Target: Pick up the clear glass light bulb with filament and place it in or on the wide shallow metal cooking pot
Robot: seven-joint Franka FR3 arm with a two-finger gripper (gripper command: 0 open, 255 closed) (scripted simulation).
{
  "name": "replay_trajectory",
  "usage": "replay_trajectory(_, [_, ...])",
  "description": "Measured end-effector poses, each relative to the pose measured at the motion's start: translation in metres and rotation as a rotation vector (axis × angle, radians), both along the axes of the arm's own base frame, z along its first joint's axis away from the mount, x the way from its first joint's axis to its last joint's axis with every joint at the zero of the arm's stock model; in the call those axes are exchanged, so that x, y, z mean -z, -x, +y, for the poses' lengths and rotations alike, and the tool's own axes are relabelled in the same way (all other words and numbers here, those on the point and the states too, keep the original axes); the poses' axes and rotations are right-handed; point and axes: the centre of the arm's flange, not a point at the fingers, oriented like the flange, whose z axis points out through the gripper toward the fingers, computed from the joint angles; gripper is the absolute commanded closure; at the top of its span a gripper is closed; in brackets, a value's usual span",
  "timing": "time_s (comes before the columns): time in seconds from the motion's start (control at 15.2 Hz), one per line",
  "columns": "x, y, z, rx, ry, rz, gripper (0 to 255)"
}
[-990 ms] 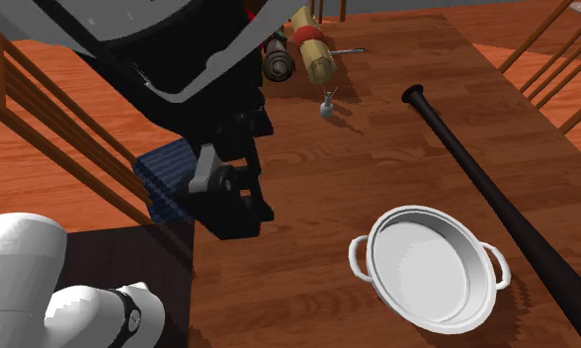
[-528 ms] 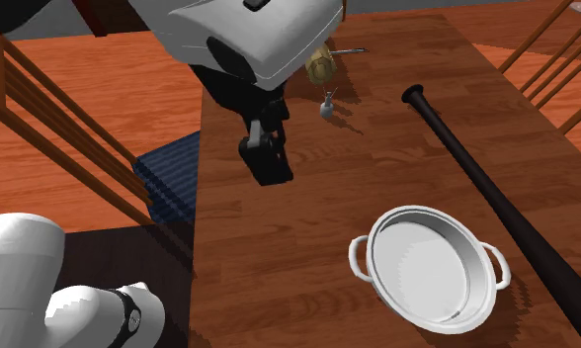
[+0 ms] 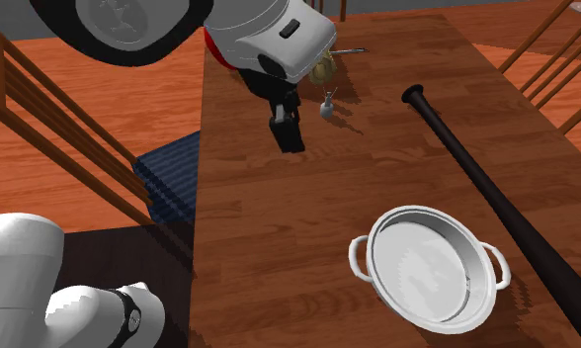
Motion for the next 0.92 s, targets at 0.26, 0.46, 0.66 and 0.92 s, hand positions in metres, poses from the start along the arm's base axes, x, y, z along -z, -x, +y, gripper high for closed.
replay_trajectory(0.26, [0.027,-0.016,0.038,-0.002,-0.009,-0.016,0])
replay_trajectory(0.46, [0.047,-0.027,0.066,-0.004,-0.017,-0.030,0])
replay_trajectory(0.66, [0.067,-0.039,0.098,-0.006,-0.025,-0.043,0])
replay_trajectory(0.92, [0.095,-0.051,0.140,-0.009,-0.037,-0.058,0])
